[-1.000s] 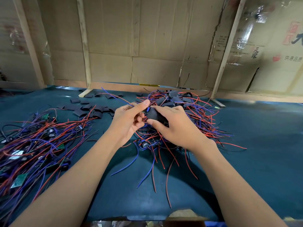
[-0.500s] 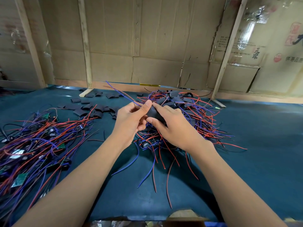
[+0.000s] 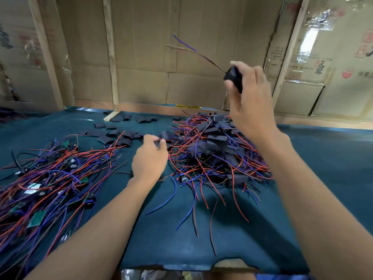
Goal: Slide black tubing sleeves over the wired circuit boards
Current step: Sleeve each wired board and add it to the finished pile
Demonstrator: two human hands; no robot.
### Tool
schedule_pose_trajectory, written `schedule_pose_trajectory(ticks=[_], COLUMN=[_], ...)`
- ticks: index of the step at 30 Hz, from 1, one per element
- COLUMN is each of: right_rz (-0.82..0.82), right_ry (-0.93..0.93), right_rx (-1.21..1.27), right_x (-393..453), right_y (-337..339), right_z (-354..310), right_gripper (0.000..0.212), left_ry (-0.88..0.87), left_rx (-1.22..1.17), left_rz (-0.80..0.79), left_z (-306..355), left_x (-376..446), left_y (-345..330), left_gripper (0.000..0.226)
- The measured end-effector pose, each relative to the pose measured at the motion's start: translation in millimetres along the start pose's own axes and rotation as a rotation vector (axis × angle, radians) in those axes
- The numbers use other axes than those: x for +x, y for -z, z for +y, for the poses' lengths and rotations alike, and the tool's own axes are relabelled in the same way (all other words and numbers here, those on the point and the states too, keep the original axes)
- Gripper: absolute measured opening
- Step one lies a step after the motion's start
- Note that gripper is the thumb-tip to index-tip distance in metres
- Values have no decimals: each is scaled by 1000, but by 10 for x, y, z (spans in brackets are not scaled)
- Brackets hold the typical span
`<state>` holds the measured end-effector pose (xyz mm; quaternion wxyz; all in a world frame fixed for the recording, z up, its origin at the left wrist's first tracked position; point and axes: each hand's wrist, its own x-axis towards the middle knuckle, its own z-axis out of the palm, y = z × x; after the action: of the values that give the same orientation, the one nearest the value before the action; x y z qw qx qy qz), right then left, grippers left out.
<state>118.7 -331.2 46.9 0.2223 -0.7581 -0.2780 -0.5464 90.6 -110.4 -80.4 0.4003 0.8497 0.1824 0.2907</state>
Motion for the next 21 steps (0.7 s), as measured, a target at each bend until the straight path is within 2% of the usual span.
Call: schedule_pose_trajectory(ticks=[2, 5, 6, 7, 8, 10, 12, 13, 15, 17, 18, 21], right_rz=[-221, -879, -1053, -1137, -1146, -1045, -927, -830, -530, -269, -180, 26], right_ry=[-77, -265, -315, -371, -425, -475, -428, -399, -375, -361, -300, -28], right_rx=[-101, -281, -293, -248, -183, -94, -90, -104, -143, -131, -117, -78], right_x=[226, 122, -20, -159, -270, -415, -512, -582, -784, -877, -877, -799], right_y=[-128, -433, -529, -605, -660, -712, -683, -648, -557, -434, -379, -273], right_z=[276, 597, 644, 652, 641, 611, 539, 470, 309, 152, 98, -38], right_gripper=[39, 42, 47, 54, 61, 73, 75, 72, 64, 54, 48, 34], left_ry=[-19, -74, -75, -68, -54, 1, 61, 55, -43, -176, -210, -123], left_rx=[95, 118, 134, 139, 126, 67, 35, 52, 140, 326, 484, 895], left_rz=[-73, -86, -80, -77, -82, -101, -133, -133, -89, -70, -109, -261], left_z=[-61, -38, -32, -29, -29, -18, -5, -10, -26, -69, -125, -347], left_x=[-1, 27, 28, 18, 9, 33, 147, 232, 432, 651, 731, 840], left_y=[-74, -98, -99, -90, -83, -65, -4, 43, 160, 274, 310, 321], left_gripper=[30, 29, 29, 28, 27, 24, 21, 20, 18, 28, 34, 49])
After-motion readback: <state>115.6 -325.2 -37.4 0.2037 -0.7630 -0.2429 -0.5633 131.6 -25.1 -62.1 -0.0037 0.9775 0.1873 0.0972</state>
